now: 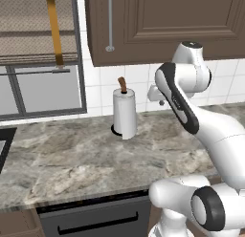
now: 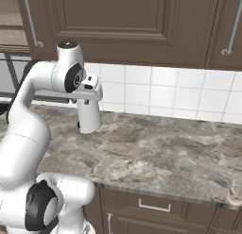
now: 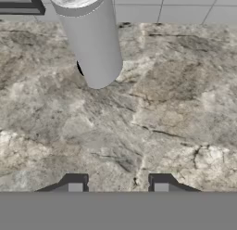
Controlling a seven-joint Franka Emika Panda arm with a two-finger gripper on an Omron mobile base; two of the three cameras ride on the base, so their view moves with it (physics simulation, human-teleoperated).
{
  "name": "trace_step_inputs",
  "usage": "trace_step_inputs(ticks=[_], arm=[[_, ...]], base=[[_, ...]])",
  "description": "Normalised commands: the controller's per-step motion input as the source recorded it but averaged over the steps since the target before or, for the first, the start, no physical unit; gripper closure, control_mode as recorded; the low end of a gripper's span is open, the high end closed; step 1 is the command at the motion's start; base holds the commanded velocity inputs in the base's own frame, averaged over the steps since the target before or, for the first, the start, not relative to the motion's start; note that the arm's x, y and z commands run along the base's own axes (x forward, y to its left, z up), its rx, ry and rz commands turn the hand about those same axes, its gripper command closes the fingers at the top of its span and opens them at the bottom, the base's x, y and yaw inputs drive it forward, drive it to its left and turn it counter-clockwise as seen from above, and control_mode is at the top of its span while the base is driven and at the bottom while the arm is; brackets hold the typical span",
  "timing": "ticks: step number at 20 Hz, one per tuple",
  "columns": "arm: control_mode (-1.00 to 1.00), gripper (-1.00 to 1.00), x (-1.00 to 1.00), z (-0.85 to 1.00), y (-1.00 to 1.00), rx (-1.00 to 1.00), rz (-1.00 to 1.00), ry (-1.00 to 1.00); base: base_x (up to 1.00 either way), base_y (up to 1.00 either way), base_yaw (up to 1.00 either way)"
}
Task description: Open the cabinet and move the ladle to the pot. Then close the cabinet.
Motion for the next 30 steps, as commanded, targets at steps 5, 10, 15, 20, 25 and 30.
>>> trace_step_inputs(ticks=[5,10,15,20,25,30], arm=[[-1.00,-1.00,-0.47,0.00,0.25,-0.05,0.00,-0.12],[-1.00,-1.00,-0.61,0.06,0.54,-0.14,0.00,-0.35],[-1.00,-1.00,-0.26,0.28,0.56,-0.06,0.00,-0.30],[-1.00,-1.00,0.00,0.46,0.59,0.00,0.00,-0.27],[-1.00,-1.00,0.00,0.52,0.54,0.00,0.00,-0.27],[-1.00,-1.00,-0.02,0.38,0.35,0.00,0.00,-0.46]], base=[[0.00,0.00,0.00],[0.00,0.00,0.00],[0.00,0.00,0.00],[0.00,0.00,0.00],[0.00,0.00,0.00],[0.00,0.00,0.00]])
